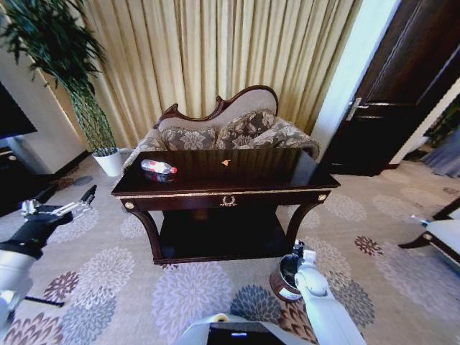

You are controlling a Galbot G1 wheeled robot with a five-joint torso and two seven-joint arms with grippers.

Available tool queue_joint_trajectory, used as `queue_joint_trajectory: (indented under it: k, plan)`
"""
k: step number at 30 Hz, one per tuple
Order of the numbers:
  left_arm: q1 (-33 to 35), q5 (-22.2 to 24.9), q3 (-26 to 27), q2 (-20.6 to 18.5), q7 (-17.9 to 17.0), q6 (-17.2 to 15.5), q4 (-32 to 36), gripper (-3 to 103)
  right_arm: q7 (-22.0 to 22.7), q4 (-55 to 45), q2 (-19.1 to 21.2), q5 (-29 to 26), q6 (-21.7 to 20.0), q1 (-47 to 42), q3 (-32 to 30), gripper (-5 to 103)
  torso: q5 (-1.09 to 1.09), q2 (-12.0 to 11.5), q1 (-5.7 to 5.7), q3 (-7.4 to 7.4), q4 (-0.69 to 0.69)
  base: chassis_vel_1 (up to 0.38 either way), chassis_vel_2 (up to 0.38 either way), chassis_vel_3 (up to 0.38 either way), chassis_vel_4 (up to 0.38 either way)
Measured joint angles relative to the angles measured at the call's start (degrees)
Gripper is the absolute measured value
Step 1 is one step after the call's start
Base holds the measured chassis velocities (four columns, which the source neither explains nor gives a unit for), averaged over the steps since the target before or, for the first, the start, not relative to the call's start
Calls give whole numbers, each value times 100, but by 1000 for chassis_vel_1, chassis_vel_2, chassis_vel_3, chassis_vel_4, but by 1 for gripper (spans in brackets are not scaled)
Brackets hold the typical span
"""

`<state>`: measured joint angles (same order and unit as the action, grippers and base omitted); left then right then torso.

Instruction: Move to the front of the table and place the trash on the table into the trash bin.

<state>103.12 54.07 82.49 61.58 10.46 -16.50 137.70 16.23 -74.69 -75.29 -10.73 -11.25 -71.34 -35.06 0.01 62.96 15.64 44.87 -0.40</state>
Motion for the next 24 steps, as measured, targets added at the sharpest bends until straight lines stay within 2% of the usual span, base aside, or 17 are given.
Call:
queue_joint_trajectory:
  k: [1,3,8,9,10,11,13,16,18,19,21,22,24]
  plan:
    - [0,2,2,8,1,0,0,100,-239,414,16,126,141,146,-53,0,-1,-1,1,0,-1,0,0,0,0]
    - [4,-7,2,25,1,1,3,100,-333,727,57,207,255,250,-49,0,1,-1,1,1,-2,0,0,0,0]
    - [13,-56,-30,69,1,1,32,100,-274,1334,135,298,413,472,53,0,-1,0,0,0,-1,0,0,0,0]
    - [8,-73,-51,81,2,-1,51,100,-152,1534,127,350,459,549,77,-3,-1,0,0,0,-1,0,0,0,0]
    - [3,-85,-72,90,0,-9,74,100,-2,1719,101,412,516,639,89,7,-1,0,0,0,0,0,0,0,0]
    - [3,-85,-72,90,0,-9,74,100,-2,1719,101,412,516,639,89,7,-1,0,0,0,0,0,0,0,0]
    - [3,-94,-79,96,-6,-22,109,100,66,1722,76,447,500,644,109,18,0,-1,1,0,0,0,0,0,0]
    - [6,-97,-76,96,-12,-27,122,100,83,1668,75,447,484,619,126,23,-1,-1,1,1,-1,0,0,0,0]
    - [20,-97,-52,102,-18,-31,152,100,99,1597,72,444,469,584,137,33,-1,0,1,0,-1,0,0,0,0]
    - [20,-97,-52,102,-18,-31,152,100,99,1597,72,444,469,584,137,33,-1,0,1,0,-1,0,0,0,0]
    - [41,-97,-33,134,-21,-33,182,100,104,1549,91,430,467,553,133,44,-1,0,0,0,0,0,0,0,0]
    - [41,-97,-33,134,-21,-33,182,100,104,1549,91,430,467,553,133,44,-1,0,0,0,0,0,0,0,0]
    - [53,-119,-36,194,-21,-33,206,100,143,1504,102,365,465,527,97,55,-1,0,1,0,-1,0,0,0,0]
